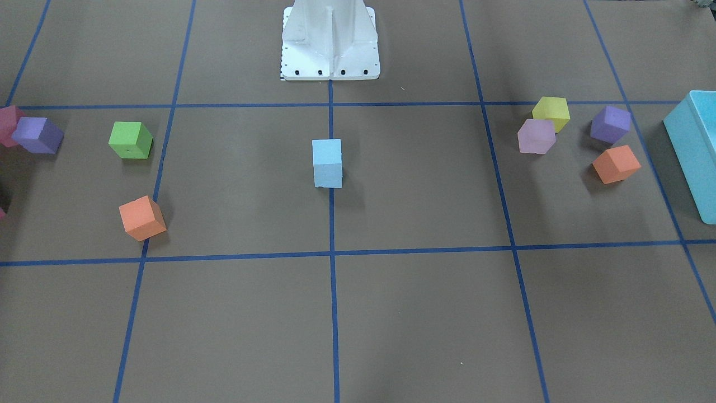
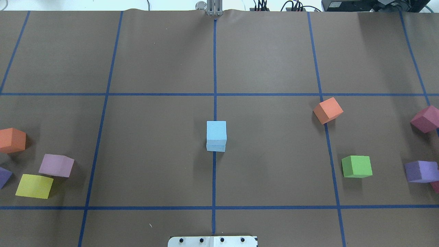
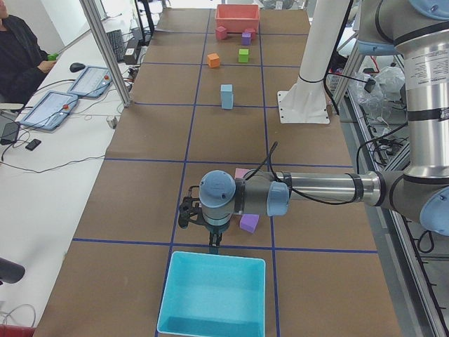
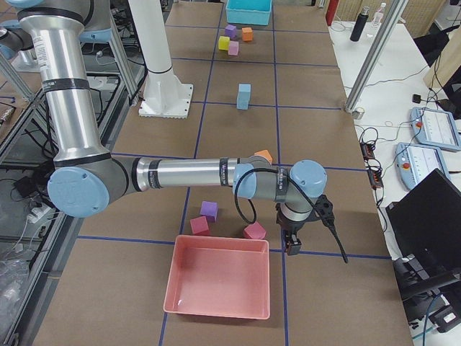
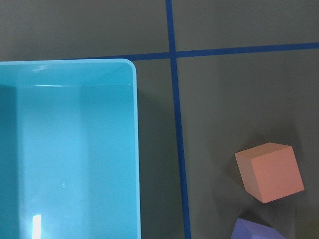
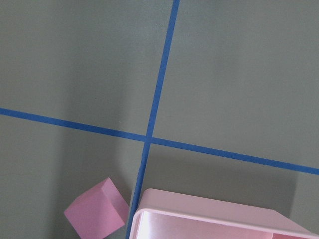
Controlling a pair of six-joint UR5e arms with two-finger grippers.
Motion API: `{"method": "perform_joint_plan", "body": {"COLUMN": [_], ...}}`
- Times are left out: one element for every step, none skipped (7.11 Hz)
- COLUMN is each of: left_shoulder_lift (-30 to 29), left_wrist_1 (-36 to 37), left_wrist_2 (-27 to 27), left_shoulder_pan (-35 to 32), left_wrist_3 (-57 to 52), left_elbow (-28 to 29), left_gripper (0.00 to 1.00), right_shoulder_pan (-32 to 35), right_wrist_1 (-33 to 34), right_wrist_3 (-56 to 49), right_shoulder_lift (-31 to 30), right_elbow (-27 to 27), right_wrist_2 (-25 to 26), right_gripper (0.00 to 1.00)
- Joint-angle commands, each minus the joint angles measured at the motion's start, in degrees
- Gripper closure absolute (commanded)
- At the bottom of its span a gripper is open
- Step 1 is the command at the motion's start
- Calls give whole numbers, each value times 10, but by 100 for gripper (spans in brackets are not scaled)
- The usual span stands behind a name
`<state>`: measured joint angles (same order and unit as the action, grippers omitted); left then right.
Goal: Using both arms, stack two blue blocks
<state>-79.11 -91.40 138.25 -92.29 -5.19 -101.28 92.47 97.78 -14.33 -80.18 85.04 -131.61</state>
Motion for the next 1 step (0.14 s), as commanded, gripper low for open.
{"method": "perform_joint_plan", "body": {"left_shoulder_lift": [0], "left_wrist_1": [-1], "left_wrist_2": [0], "left_shoulder_pan": [0], "left_wrist_3": [0], "left_elbow": [-1], "left_gripper": [2], "right_shoulder_pan": [0], "right_wrist_1": [0], "right_wrist_3": [0], "right_shoulder_lift": [-1], "right_elbow": [-2], "right_wrist_2": [-1], "right_gripper": [0]}}
